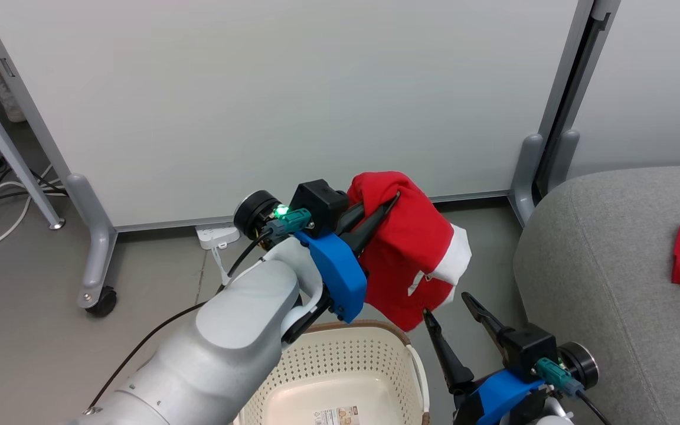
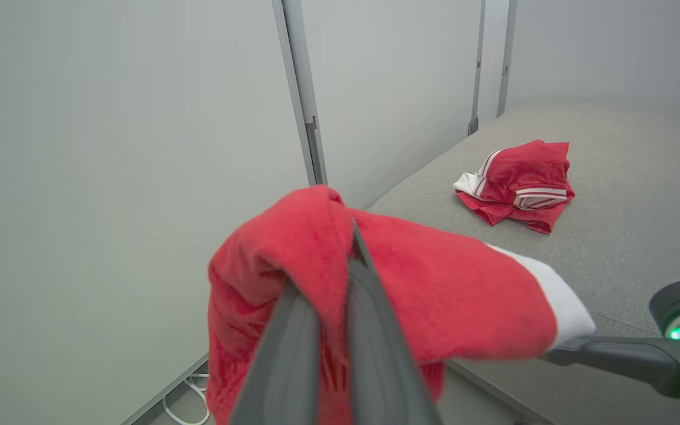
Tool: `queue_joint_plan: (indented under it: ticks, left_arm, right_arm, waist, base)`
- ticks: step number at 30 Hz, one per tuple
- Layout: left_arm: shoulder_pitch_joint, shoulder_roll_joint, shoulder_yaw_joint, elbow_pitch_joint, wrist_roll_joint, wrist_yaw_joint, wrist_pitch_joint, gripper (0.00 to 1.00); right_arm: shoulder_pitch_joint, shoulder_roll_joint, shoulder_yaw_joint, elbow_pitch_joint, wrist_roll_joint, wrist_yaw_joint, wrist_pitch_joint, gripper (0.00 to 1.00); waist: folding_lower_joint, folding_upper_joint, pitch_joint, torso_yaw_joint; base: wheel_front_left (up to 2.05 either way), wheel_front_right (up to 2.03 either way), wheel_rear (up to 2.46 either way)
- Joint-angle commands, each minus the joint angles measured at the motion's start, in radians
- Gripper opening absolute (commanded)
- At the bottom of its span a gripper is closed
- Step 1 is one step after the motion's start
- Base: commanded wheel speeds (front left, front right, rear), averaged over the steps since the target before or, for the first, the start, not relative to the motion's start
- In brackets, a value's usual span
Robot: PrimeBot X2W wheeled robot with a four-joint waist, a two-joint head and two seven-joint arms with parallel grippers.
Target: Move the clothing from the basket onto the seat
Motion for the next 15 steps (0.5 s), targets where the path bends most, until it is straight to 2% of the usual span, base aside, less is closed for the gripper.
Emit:
queue_joint_plan:
  ticks: [1, 15]
  left_arm:
    - [-0.013, 0.002, -0.008, 0.003, -0.01, 0.001, -0.006, 0.0]
    - [-0.005, 0.002, -0.048, 0.033, -0.078, 0.001, -0.015, 0.0]
  right_arm:
    - [0.008, -0.002, 0.007, -0.008, 0.008, -0.001, 0.004, 1.0]
    - [-0.034, -0.002, 0.006, 0.002, 0.003, -0.001, 0.004, 1.0]
  waist:
    - [0.0001, 0.0, -0.001, -0.001]
    - [0.0001, 0.0, 0.006, -0.012]
  base:
    - [0.0, 0.0, 0.0]
    - [0.0, 0.0, 0.0]
